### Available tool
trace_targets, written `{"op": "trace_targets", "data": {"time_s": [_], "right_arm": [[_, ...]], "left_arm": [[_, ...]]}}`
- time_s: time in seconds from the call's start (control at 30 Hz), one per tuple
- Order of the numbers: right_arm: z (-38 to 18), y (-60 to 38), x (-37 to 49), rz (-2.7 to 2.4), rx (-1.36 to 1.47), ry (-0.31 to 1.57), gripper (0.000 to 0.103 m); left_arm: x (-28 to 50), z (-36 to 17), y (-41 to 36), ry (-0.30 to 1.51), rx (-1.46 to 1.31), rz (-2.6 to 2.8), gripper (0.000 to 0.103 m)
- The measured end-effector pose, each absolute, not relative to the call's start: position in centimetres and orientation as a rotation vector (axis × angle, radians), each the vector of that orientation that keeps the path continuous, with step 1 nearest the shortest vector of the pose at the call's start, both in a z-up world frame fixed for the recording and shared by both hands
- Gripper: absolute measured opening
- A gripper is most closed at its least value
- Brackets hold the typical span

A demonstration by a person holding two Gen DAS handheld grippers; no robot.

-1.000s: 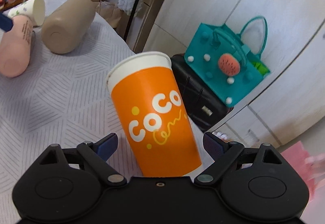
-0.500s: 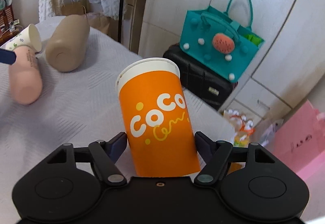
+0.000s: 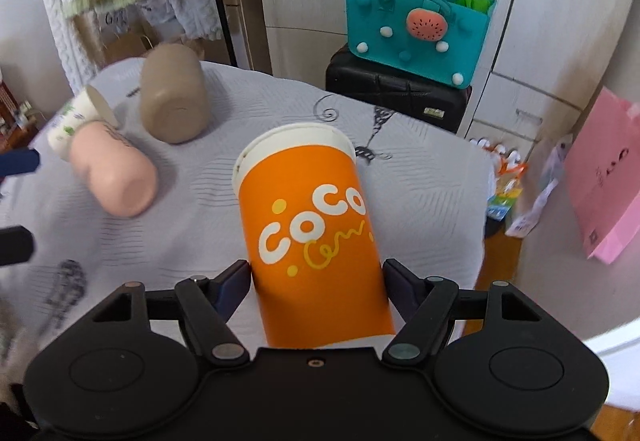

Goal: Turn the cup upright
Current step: 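Lift the orange cup with the right tool while the left tool approaches it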

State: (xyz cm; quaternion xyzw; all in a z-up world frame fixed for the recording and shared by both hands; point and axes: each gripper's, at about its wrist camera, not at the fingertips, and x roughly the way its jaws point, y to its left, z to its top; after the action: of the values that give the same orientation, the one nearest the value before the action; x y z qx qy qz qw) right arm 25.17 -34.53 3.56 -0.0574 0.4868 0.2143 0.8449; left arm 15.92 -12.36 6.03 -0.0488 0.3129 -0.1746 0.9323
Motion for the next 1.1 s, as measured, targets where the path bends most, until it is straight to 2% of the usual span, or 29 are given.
{"op": "trace_targets", "data": {"time_s": [0.23, 0.7, 0.97, 1.1], "right_arm": [[3.2, -32.5, 22.5, 0.475, 0.022, 1.118, 0.077], [2.6, -27.2, 19.2, 0.473, 0.063, 1.206, 0.076], [2.8, -27.5, 18.9, 0.494, 0.07, 1.188, 0.076], [3.8, -28.8, 17.8, 0.516, 0.094, 1.113, 0.084]], "left_arm": [[14.2, 5.9, -10.4, 0.661, -0.128, -0.382, 0.103], [11.4, 4.2, -5.2, 0.722, -0.182, -0.382, 0.103], [11.0, 3.8, -4.6, 0.733, -0.198, -0.371, 0.103], [11.6, 3.2, -5.2, 0.769, -0.248, -0.434, 0.103]]}}
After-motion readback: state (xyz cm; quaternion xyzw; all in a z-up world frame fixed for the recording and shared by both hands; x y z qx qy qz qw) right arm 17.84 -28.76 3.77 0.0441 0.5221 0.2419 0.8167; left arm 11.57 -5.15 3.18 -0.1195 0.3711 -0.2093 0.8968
